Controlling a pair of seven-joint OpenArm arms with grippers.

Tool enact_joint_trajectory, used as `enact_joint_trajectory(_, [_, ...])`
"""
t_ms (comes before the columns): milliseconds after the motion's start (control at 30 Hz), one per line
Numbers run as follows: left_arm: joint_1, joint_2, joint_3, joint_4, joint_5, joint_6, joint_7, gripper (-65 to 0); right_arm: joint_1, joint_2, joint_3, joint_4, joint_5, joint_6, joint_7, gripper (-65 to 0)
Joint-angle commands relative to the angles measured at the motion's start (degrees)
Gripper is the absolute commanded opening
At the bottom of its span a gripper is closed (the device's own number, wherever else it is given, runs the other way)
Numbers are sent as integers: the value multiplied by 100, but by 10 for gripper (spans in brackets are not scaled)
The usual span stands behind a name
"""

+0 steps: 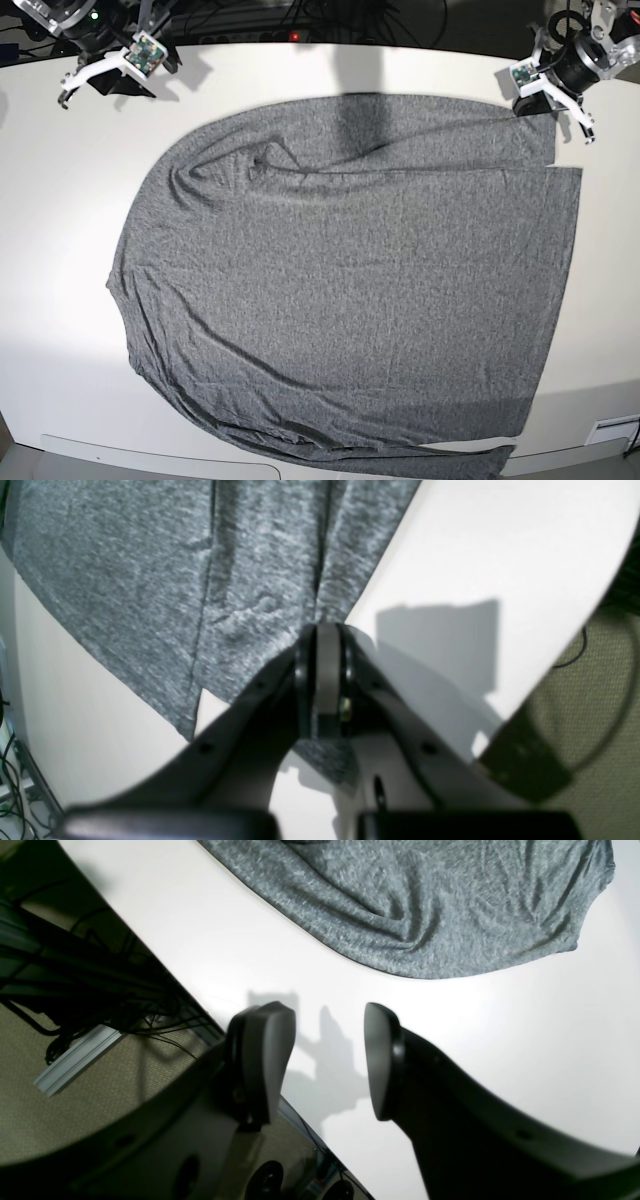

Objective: Fold the T-shirt properly
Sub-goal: 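Grasp the shirt's shoulder edges with the left and right grippers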

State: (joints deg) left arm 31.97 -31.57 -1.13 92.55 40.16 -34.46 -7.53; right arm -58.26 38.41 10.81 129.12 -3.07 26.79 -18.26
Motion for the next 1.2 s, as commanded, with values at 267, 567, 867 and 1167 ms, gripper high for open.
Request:
enact_joint_trajectory(267, [153,-68,-22,50,-229,-269,297,-650,684,66,-452,-105,-542,151,413,-378])
enact_joint_trajectory(567, [151,-68,-22,313,-229,-269,319,-650,2162,61,-2608,-1416,-2081,-76,251,-378])
enact_joint_trajectory(867, [151,-68,-22,313,-229,-267,319,-650,3185,15,-3480,-2284,-2094,-72,173,-378])
enact_joint_trajectory(1167, [151,-70,-22,313,-229,-269,321,-650,3801,17,-3720,-2839,-2048,-59,153,-378])
